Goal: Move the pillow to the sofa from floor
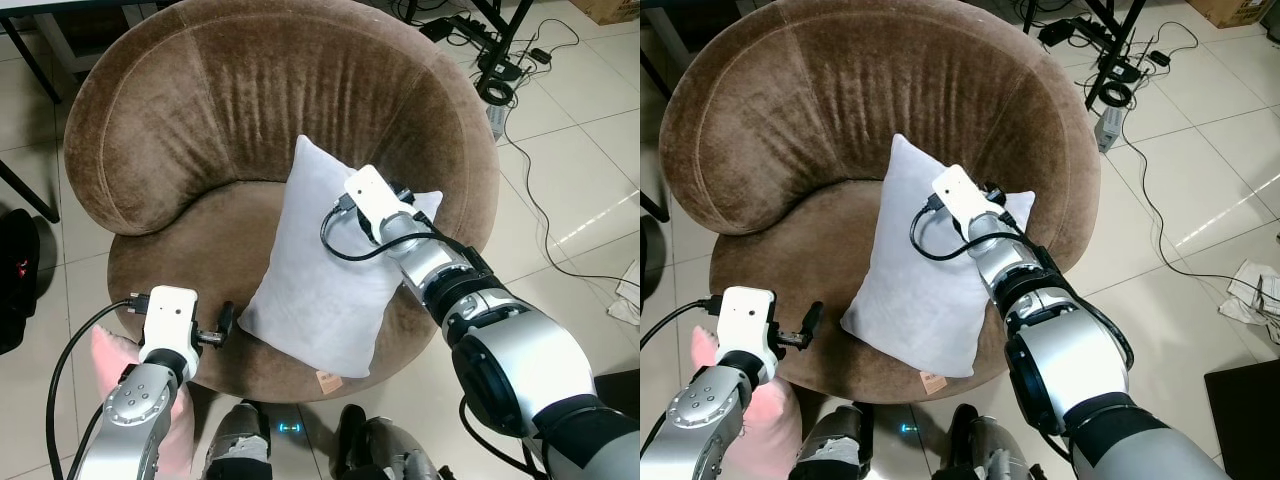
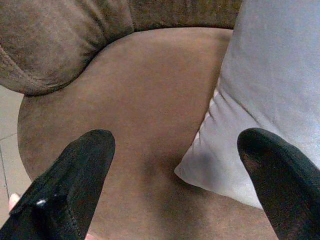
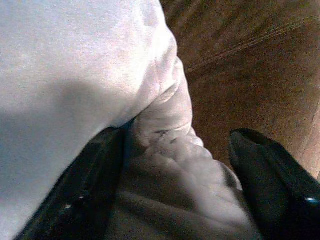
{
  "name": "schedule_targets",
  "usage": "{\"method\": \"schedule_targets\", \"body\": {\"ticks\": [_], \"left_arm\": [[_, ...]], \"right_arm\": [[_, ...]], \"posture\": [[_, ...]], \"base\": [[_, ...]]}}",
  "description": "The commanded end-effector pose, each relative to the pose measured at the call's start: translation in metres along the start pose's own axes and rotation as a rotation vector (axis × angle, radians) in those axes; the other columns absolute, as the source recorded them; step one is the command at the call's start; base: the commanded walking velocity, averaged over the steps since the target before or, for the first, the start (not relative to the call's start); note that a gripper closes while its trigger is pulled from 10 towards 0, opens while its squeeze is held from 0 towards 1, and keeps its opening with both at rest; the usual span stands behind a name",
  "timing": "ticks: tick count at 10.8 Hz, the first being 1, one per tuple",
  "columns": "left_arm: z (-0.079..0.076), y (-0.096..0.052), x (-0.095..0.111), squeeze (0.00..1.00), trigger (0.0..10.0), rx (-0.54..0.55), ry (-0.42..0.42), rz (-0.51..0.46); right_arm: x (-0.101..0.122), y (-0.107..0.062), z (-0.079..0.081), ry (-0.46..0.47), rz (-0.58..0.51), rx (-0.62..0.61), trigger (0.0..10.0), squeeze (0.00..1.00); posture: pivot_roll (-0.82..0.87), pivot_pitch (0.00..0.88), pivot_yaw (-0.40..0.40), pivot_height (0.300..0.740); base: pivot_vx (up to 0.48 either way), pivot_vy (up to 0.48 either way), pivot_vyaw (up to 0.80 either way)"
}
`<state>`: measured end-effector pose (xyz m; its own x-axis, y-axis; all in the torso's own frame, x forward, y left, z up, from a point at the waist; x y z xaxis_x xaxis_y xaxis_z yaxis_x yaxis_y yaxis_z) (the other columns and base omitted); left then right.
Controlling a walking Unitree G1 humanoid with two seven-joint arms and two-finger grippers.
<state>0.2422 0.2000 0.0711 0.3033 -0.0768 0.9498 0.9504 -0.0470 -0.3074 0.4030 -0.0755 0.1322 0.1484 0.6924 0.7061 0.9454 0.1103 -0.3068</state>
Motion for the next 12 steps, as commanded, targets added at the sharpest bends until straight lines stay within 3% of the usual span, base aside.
{"method": "schedule_targets", "body": {"ticks": [1, 12], "left_arm": [[-0.0030, -0.0021, -0.0065, 0.00, 10.0, -0.008, 0.003, 0.027], [0.0003, -0.0053, -0.0073, 0.00, 10.0, -0.005, 0.015, 0.034]], "right_arm": [[-0.0091, -0.0015, 0.0126, -0.016, 0.035, 0.047, 10.0, 1.00], [-0.0082, -0.0019, 0.0161, -0.004, 0.032, 0.048, 10.0, 1.00]], "posture": [[0.44, 0.266, -0.073, 0.740], [0.45, 0.265, -0.069, 0.740]], "base": [[0.000, 0.000, 0.00], [0.000, 0.000, 0.00]]}}
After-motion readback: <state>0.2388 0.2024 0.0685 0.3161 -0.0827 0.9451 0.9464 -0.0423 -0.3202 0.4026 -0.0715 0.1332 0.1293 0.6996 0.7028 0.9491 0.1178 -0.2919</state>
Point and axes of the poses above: a point about 5 cm out from each wrist's last joint towards the gripper, its own y axis pointing out of the wrist towards the gripper, its own x axis along the axis of the wrist's last joint, z = x × y, the point moved 1 cm from there along y, pointing out of the wrist towards the gripper, and after that the axes turned 4 degrees about -y, right-handed, at the moved point
